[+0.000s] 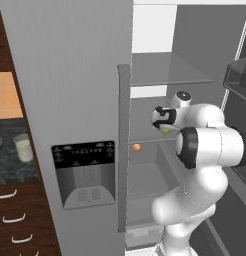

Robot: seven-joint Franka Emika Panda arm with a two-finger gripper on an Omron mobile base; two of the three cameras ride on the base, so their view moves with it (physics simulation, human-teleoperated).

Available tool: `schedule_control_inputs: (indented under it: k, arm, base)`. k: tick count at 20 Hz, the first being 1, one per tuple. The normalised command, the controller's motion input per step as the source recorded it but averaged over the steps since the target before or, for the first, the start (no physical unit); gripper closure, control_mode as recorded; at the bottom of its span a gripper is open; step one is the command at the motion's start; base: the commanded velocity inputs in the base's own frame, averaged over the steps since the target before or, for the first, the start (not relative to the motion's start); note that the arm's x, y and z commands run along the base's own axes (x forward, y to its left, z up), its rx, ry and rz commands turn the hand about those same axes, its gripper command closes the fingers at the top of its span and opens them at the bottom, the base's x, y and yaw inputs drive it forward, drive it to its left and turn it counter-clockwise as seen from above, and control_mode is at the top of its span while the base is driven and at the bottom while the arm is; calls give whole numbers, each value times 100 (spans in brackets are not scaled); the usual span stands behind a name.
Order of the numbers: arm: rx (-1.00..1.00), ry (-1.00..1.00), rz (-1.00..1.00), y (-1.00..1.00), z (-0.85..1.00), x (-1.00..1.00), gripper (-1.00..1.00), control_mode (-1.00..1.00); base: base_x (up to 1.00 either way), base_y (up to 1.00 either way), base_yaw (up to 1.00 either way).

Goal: Grab a lemon wedge from the fridge and one ice cube from the ice bowl, and put them in the glass of lemonade.

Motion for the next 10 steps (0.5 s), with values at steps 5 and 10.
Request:
schedule_control_inputs:
  k: [5,10]
  arm:
    - [0,0,4,0,-30,1,-100,-100]
    - [0,3,2,0,-25,6,-100,-100]
  base:
    - [0,0,0]
    - [0,0,0]
